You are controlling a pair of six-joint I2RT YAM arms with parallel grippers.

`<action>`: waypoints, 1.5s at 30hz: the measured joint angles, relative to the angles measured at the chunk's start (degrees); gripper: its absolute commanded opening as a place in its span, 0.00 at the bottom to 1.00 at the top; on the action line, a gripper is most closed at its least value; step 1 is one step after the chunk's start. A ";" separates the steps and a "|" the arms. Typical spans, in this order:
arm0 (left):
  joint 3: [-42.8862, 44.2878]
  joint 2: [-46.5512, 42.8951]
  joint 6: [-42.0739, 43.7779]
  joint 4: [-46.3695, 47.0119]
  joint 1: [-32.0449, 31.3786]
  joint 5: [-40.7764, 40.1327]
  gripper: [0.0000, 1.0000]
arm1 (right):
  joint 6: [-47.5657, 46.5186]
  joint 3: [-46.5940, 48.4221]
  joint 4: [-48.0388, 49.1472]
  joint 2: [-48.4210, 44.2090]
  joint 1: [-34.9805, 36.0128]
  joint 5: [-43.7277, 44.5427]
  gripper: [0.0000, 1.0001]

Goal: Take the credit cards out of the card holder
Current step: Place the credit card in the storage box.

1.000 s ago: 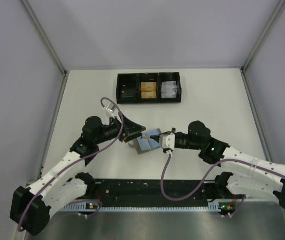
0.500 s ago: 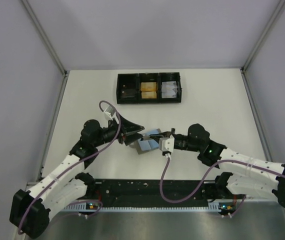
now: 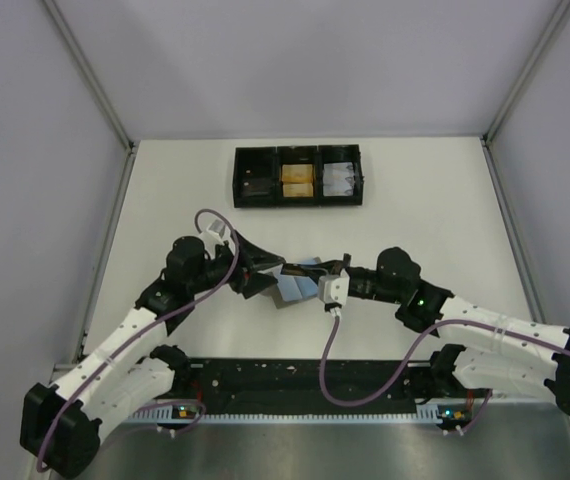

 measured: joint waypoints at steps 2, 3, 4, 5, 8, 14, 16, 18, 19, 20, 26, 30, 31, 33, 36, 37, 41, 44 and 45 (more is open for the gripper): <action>0.37 -0.28 -0.31 -0.17 0.11 -0.22 0.75 | -0.31 0.00 0.00 0.00 0.02 -0.04 0.00; 0.55 -0.37 -0.70 -0.20 0.11 -0.20 0.74 | -0.52 0.02 -0.04 0.02 0.07 -0.04 0.00; 0.83 -0.39 -1.20 -0.13 0.11 -0.17 0.75 | -0.74 0.02 -0.09 0.02 0.09 -0.07 0.00; 1.03 -0.39 -1.55 -0.04 0.11 -0.11 0.74 | -0.92 0.07 -0.11 0.07 0.13 -0.04 0.00; 2.10 -0.35 -2.40 0.11 0.11 0.96 0.72 | -1.75 0.33 -0.17 0.59 0.44 -0.04 0.00; 4.72 1.05 -3.30 1.51 0.09 4.42 0.54 | -2.60 1.03 0.02 2.12 0.98 -0.11 0.00; 4.72 1.57 -3.74 1.77 0.09 5.38 0.47 | -2.86 1.44 0.07 2.51 1.01 -0.04 0.00; 4.72 1.77 -4.20 1.86 0.09 5.86 0.36 | -3.19 1.62 0.28 2.64 1.07 0.00 0.00; 4.72 1.77 -4.42 1.84 0.09 6.03 0.30 | -3.26 1.62 0.46 2.67 1.09 -0.02 0.00; 4.72 1.75 -4.63 1.84 0.09 6.12 0.19 | -3.30 1.62 0.76 2.73 1.11 0.00 0.00; 4.15 1.68 -4.92 2.51 0.22 6.21 0.00 | -3.85 1.88 2.40 2.99 1.07 1.27 0.17; 3.80 0.70 -0.87 3.74 0.15 5.18 0.00 | -0.72 1.90 2.82 2.93 1.09 1.66 0.40; 3.65 0.07 1.03 3.85 0.09 4.48 0.00 | 0.94 1.95 2.80 2.80 1.11 1.81 0.46; 2.99 -1.86 4.90 4.22 -0.04 2.45 0.00 | 5.88 2.05 2.36 2.21 1.01 2.58 0.54; 0.94 -5.86 9.42 5.95 -0.04 -1.53 0.00 | 15.93 3.52 -0.33 1.16 -0.24 4.20 0.69; -0.07 -7.21 10.71 7.13 -0.04 -2.89 0.00 | 19.96 4.46 -1.77 0.85 -0.92 4.92 0.72; -4.46 -10.29 14.16 12.98 -0.04 -7.34 0.00 | 36.37 8.41 -6.21 0.17 -3.56 7.32 0.76; -5.97 -9.68 15.63 16.28 -0.04 -8.44 0.00 | 47.89 9.14 -7.06 -0.20 -5.18 7.93 0.76; -6.03 -9.18 16.00 16.90 -0.04 -8.39 0.00 | 51.67 9.11 -7.30 -0.22 -5.77 7.82 0.76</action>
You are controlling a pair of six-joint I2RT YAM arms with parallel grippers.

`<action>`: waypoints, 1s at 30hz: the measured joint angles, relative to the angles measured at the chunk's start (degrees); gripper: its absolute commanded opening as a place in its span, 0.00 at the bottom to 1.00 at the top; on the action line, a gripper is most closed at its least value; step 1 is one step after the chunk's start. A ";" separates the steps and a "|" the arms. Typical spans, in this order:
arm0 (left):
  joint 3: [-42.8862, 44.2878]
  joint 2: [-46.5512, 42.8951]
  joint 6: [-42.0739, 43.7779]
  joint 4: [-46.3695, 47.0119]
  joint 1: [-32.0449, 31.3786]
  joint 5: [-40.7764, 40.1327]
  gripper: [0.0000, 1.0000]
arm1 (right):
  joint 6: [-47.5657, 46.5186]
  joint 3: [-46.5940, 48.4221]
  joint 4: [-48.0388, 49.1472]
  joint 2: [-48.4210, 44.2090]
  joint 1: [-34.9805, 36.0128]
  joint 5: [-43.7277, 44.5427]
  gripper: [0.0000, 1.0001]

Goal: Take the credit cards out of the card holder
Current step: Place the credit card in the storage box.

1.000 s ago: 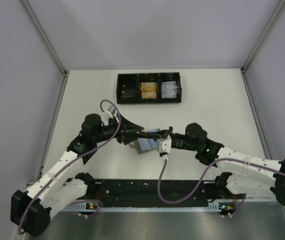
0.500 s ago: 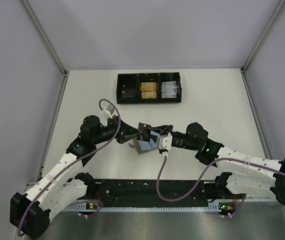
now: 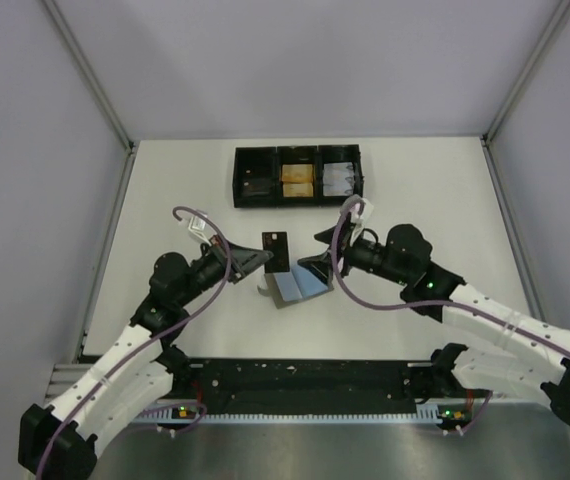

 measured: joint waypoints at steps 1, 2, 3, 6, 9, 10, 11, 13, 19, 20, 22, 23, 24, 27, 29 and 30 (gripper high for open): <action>0.00 0.66 0.57 0.81 0.00 0.00 0.00 | 2.86 0.00 -0.15 0.04 -0.48 -0.17 0.75; 0.00 1.07 0.98 1.55 0.00 0.02 0.00 | 6.88 0.00 -0.28 0.17 -1.31 -0.81 0.74; -0.04 1.29 1.36 2.47 0.00 0.11 0.00 | 10.27 0.00 -0.13 0.42 -1.99 -1.42 0.73; -0.50 1.55 1.68 5.99 0.00 0.26 0.00 | 19.47 -0.15 2.01 1.99 -3.54 -3.34 0.71; -1.36 1.57 1.66 9.05 0.00 0.28 0.00 | 28.26 -0.70 7.41 5.18 -3.89 -6.56 0.69; -1.68 1.57 1.64 9.99 0.00 0.28 0.00 | 30.84 -0.96 9.16 6.38 -3.89 -7.78 0.68; -1.95 1.62 1.62 10.84 0.00 0.28 0.00 | 32.83 -1.07 10.43 7.32 -3.89 -8.68 0.66; -2.23 2.01 1.51 12.35 0.00 0.33 0.00 | 37.03 -1.31 13.66 9.66 -3.89 -10.88 0.63; -2.64 3.34 0.76 16.35 -0.02 0.46 0.00 | 44.89 -1.31 21.05 14.23 -3.89 -15.21 0.38; -2.64 3.45 0.74 16.85 -0.04 0.48 0.00 | 45.81 -1.31 22.08 14.75 -3.89 -15.74 0.30; -2.64 3.72 0.55 18.08 -0.09 0.48 0.00 | 47.36 -1.31 24.22 15.58 -3.89 -16.52 0.05; -2.64 3.82 0.52 18.49 -0.09 0.50 0.00 | 47.98 -1.31 25.18 15.89 -3.89 -16.94 0.00; -2.64 3.91 0.50 18.71 -0.09 0.59 0.00 | 48.41 -1.31 25.94 16.09 -3.89 -17.29 0.00; -2.62 4.15 0.90 19.21 -0.09 1.29 0.08 | 49.22 -1.36 26.86 16.20 -4.09 -18.08 0.00; -2.60 4.04 2.12 19.08 -0.02 1.81 0.23 | 49.16 -1.42 26.75 16.17 -4.59 -19.28 0.00; -2.60 3.82 3.34 18.47 0.24 2.25 0.31 | 49.05 -1.66 26.62 16.00 -4.76 -20.20 0.00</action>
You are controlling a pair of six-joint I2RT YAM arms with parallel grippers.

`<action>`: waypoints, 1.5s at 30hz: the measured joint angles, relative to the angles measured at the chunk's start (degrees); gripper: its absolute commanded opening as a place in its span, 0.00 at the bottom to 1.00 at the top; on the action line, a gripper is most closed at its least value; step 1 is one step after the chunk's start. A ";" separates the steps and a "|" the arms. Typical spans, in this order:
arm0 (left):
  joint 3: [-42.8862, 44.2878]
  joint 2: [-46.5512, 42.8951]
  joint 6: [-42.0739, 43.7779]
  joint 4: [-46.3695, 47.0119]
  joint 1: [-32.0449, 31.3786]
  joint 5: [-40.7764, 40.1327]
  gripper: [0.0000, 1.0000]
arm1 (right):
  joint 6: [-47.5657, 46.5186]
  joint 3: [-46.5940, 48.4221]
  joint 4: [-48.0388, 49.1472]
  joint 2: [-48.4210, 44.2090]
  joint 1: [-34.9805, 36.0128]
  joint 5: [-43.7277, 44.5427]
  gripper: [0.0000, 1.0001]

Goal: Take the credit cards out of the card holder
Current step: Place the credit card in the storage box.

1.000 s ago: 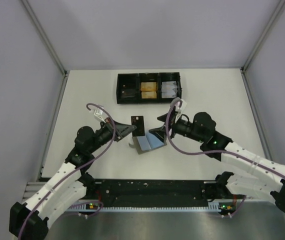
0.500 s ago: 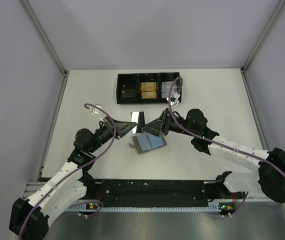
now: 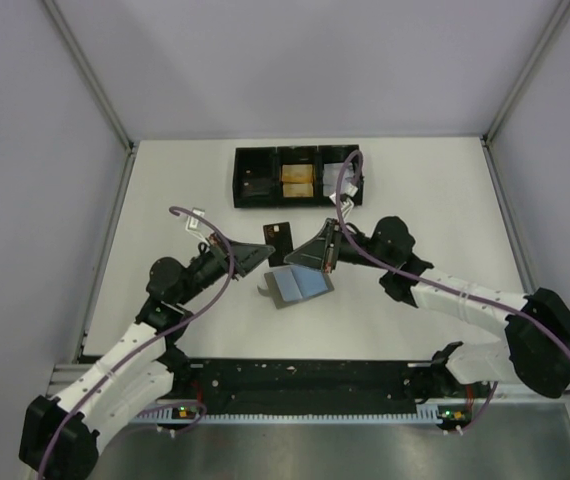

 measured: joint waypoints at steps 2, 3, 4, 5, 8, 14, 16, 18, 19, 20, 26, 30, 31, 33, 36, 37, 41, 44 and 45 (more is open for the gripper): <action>0.37 -0.81 2.67 -3.15 1.20 1.73 0.52 | -1.11 -0.04 -1.57 -0.74 -0.98 -1.84 0.00; 1.03 -1.27 4.33 -5.64 2.45 2.91 0.60 | -2.01 -0.02 -2.97 -1.44 -1.66 -2.97 0.00; 2.01 -1.46 5.99 -7.91 3.82 4.13 0.66 | -3.15 -0.02 -4.42 -2.14 -2.25 -3.87 0.00; 3.23 -1.53 7.69 -10.05 5.16 5.64 0.70 | -4.55 0.00 -6.67 -3.19 -2.99 -5.18 0.00; 7.80 -1.01 12.98 -16.13 7.98 10.23 0.72 | -9.40 0.31 -13.03 -5.70 -4.02 -8.28 0.00; 16.70 4.59 23.32 -23.74 8.52 23.02 0.72 | -19.26 4.68 -25.90 -6.88 -4.07 -14.58 0.00; 17.84 6.29 25.73 -25.44 8.55 27.12 0.72 | -21.53 5.60 -28.41 -7.06 -4.07 -16.37 0.00; 18.16 7.26 27.45 -26.73 8.52 29.86 0.70 | -22.77 5.88 -29.86 -7.10 -4.07 -17.59 0.00; 18.16 7.50 28.39 -27.58 8.52 30.95 0.69 | -23.30 6.05 -30.64 -7.10 -4.07 -18.25 0.00; 18.16 7.63 29.18 -28.57 8.52 31.71 0.68 | -23.67 6.08 -31.10 -7.10 -4.07 -18.73 0.00; 18.23 7.80 31.89 -30.58 8.02 34.62 0.63 | -24.72 6.10 -32.06 -7.13 -4.07 -20.59 0.00; 18.29 8.61 32.61 -30.58 6.19 35.56 0.59 | -24.85 6.10 -32.04 -7.10 -4.07 -21.68 0.00; 18.36 8.94 32.72 -30.56 5.68 35.58 0.59 | -24.87 6.10 -32.04 -7.08 -4.07 -21.90 0.00; 18.69 9.57 32.92 -30.53 4.79 35.58 0.56 | -24.87 6.10 -32.04 -7.08 -4.04 -22.27 0.00; 19.19 10.27 33.05 -30.16 3.96 35.56 0.50 | -24.94 6.14 -32.06 -6.88 -4.04 -22.86 0.00; 19.28 10.38 33.07 -30.05 3.85 35.56 0.47 | -25.03 6.14 -32.17 -6.84 -4.04 -22.91 0.00; 19.39 10.40 32.85 -29.35 3.61 35.50 0.00 | -25.51 6.16 -32.83 -6.75 -4.04 -22.99 0.00; 19.41 10.36 33.09 -28.85 3.52 35.52 0.00 | -25.90 6.16 -33.20 -6.40 -4.04 -22.73 0.00; 19.41 10.29 33.16 -28.79 3.48 35.30 0.00 | -26.14 6.16 -33.55 -6.38 -4.04 -22.40 0.04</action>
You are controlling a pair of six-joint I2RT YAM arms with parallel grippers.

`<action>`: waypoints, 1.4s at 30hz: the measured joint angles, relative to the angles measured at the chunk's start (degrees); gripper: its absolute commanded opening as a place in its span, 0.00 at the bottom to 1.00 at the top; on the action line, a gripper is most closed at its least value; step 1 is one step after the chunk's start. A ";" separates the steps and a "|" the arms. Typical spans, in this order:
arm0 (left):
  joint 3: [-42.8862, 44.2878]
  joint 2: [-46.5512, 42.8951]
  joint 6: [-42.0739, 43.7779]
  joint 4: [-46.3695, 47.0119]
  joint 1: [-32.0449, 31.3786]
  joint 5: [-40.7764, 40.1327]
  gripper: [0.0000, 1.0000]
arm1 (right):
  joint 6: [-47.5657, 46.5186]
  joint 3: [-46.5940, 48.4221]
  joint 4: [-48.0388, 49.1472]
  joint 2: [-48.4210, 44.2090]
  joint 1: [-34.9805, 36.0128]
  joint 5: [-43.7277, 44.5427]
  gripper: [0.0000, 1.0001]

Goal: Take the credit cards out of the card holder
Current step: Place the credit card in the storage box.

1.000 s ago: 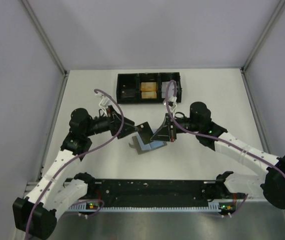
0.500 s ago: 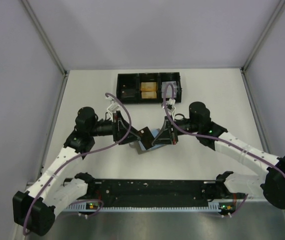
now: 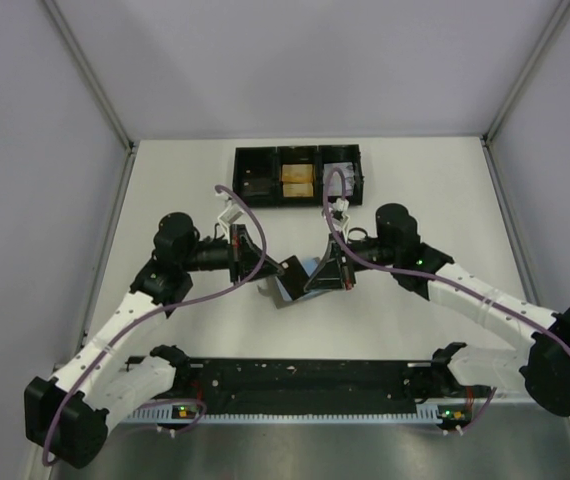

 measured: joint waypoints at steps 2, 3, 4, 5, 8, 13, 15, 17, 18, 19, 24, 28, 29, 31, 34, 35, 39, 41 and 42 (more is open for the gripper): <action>-0.07 -0.37 0.07 -0.04 -0.09 -1.25 0.00 | -0.85 0.02 -0.63 -0.02 -0.02 1.42 0.28; -0.17 -0.74 0.09 -0.07 -0.11 -2.25 0.00 | -0.98 0.02 -0.87 -0.07 -0.02 2.38 0.40; -0.42 -1.36 0.09 0.09 -0.17 -3.89 0.00 | -1.31 0.02 -1.51 -0.24 -0.13 3.78 0.50; -0.81 -2.01 0.09 0.28 -0.17 -5.42 0.00 | -1.51 0.00 -1.99 -0.55 -0.22 5.40 0.56; -2.97 -5.03 -0.28 0.31 -0.13 -14.19 0.00 | -2.16 -0.17 -3.45 -2.38 -1.09 11.58 0.71; -5.40 -6.97 -3.06 -0.04 0.31 -32.54 0.00 | -4.26 -3.41 -4.37 -9.79 -2.03 27.39 0.98; -6.71 -6.93 -4.70 0.28 0.87 -40.57 0.00 | -5.03 -6.19 -4.35 -13.33 -2.10 33.68 0.98; -7.43 -5.77 -6.25 0.55 1.51 -47.58 0.00 | -5.46 -8.09 -4.22 -15.13 -2.14 38.51 0.98; -7.45 -4.52 -7.08 1.11 1.97 -50.95 0.00 | -5.64 -8.98 -4.20 -15.72 -2.14 41.03 0.98; -7.43 -2.78 -7.93 2.32 2.45 -54.25 0.00 | -5.60 -10.03 -4.22 -16.15 -2.16 44.04 0.98; -6.25 8.20 -11.21 8.00 4.79 -63.80 0.00 | -4.17 -15.41 -2.27 -17.75 -2.16 54.71 0.98; -1.14 20.39 -13.33 12.87 6.21 -67.19 0.00 | -4.26 -19.69 -0.87 -18.82 -2.21 60.70 0.98; 0.85 23.69 -13.75 13.90 6.47 -67.47 0.00 | -4.31 -19.87 -1.01 -18.84 -2.21 61.61 0.98; 5.38 29.97 -14.27 16.00 6.69 -67.78 0.00 | -4.63 -20.04 -1.05 -18.97 -2.21 63.56 0.98; 12.07 37.55 -14.99 17.70 6.82 -68.48 0.00 | -5.09 -20.06 -0.96 -19.47 -2.21 65.44 0.98; 14.45 40.00 -15.17 17.81 6.84 -68.94 0.00 | -5.25 -20.06 -0.83 -19.63 -2.23 65.79 0.98; 22.93 48.26 -15.52 17.68 6.91 -69.81 0.00 | -5.79 -20.06 -0.07 -20.11 -2.23 66.90 0.98; 26.77 51.98 -15.52 17.07 6.95 -69.96 0.00 | -5.97 -20.09 0.20 -20.13 -2.23 67.12 0.98; 28.35 53.59 -15.43 16.74 6.99 -69.92 0.00 | -6.12 -20.09 0.24 -20.13 -2.23 67.17 0.98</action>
